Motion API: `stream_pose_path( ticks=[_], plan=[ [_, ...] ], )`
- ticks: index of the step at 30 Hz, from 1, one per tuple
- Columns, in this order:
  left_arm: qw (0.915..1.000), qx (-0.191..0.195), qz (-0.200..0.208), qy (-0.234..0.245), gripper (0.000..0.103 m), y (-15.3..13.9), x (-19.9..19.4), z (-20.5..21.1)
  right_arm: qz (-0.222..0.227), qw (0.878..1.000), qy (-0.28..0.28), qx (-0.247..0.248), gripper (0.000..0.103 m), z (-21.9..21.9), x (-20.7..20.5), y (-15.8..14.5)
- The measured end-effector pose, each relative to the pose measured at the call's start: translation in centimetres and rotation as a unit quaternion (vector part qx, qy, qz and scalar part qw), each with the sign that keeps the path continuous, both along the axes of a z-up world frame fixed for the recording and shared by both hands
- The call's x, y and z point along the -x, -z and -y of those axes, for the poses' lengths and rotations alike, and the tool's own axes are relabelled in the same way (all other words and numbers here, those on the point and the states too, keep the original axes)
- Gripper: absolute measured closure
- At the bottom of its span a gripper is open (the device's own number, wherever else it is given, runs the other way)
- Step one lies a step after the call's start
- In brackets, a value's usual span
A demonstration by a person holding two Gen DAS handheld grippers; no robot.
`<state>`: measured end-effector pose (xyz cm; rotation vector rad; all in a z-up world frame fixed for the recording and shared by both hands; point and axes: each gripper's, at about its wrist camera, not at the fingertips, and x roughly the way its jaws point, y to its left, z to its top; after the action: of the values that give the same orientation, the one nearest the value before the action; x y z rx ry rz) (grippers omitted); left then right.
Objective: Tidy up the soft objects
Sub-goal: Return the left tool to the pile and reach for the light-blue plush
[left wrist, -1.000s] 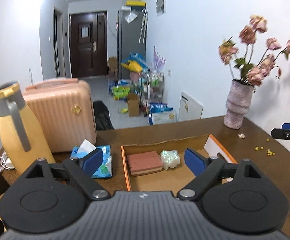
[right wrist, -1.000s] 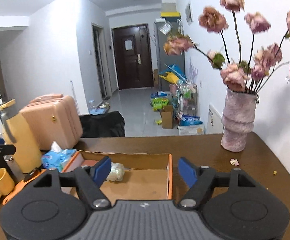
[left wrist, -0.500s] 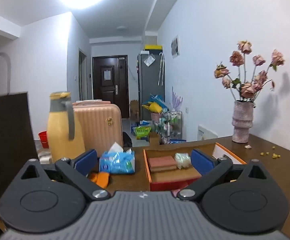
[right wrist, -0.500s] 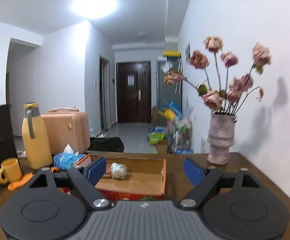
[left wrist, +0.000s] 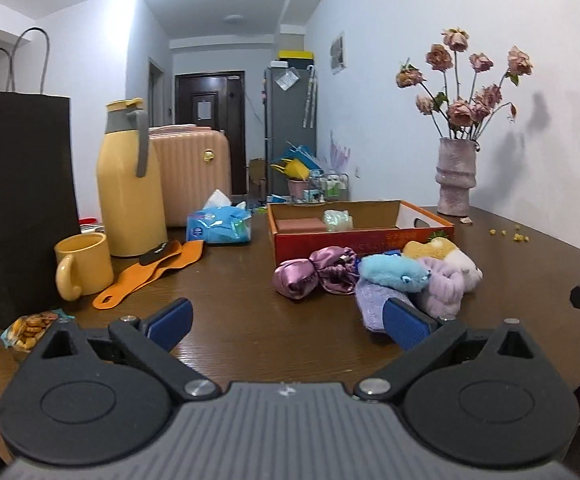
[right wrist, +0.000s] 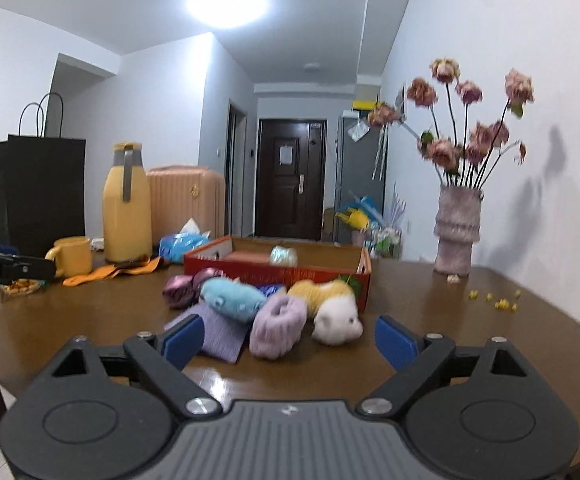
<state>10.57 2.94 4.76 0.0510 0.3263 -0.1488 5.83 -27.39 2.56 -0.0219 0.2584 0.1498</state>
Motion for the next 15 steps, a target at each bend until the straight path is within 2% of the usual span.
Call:
stream_pose_path(
  ticks=[4, 9, 12, 14, 15],
  plan=[
    [0.9999, 0.007, -0.006, 0.004, 0.0, 0.3, -1.0, 0.1, 0.0, 1.0, 0.011, -0.011, 0.011, 0.5, -1.0, 0.0],
    [0.9993, 0.004, -0.037, 0.005, 0.0, 1.2, -3.7, 1.1, -0.025, 0.999, -0.014, -0.038, 0.015, 0.8, -3.2, 0.7],
    [0.9974, 0.027, -0.066, 0.011, 0.0, 1.4, -6.5, 1.7, -0.044, 0.996, -0.04, -0.06, 0.031, 0.7, -5.0, 1.3],
    [0.9948, 0.05, -0.086, 0.022, 0.0, 1.4, -9.0, 2.6, -0.063, 0.994, -0.057, -0.073, 0.048, 0.4, -6.7, 1.8],
    [0.9933, 0.06, -0.094, 0.032, 0.001, 1.4, -10.2, 3.1, -0.073, 0.993, -0.059, -0.078, 0.051, 0.2, -7.7, 2.0]
  ],
)
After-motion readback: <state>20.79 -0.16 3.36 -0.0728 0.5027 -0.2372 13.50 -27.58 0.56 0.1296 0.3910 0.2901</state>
